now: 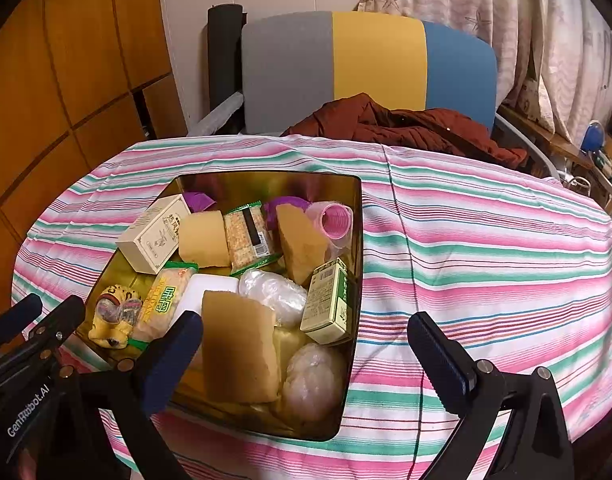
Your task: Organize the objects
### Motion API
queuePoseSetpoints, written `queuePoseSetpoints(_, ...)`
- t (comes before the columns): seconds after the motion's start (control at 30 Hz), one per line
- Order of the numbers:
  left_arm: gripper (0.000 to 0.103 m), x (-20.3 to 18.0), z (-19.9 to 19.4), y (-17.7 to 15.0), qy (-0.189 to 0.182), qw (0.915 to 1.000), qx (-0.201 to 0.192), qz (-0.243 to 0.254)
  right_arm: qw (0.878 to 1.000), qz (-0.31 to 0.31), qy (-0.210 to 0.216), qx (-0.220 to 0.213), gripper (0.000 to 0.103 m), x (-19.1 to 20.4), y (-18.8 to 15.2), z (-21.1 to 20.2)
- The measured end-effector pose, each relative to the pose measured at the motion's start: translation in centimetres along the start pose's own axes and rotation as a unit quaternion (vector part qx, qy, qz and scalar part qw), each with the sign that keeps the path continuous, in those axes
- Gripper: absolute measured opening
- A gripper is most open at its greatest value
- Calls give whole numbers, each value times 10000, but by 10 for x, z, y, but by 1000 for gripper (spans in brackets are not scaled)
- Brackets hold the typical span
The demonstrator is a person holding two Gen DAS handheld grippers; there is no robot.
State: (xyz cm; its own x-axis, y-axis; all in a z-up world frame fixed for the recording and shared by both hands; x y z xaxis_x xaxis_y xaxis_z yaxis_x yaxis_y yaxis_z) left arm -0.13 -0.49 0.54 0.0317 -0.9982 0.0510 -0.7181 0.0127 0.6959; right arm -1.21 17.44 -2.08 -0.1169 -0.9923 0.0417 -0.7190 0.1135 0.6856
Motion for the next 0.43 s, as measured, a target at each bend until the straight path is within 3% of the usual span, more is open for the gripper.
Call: queuePoseSetpoints(0.43,58,1,8,-4,70,9997,193,-151,10000,5,15,57,103,0,-2,5)
Point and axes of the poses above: each gripper's, at about its wrist camera, not at the fingertips, and z roughly the way its jaws point, x to its left, y to its top, the point moved 2 cm from there along z, roughly the way its jaws point, and after that the axes turned 1 degree about -x, right-handed, at the moved point
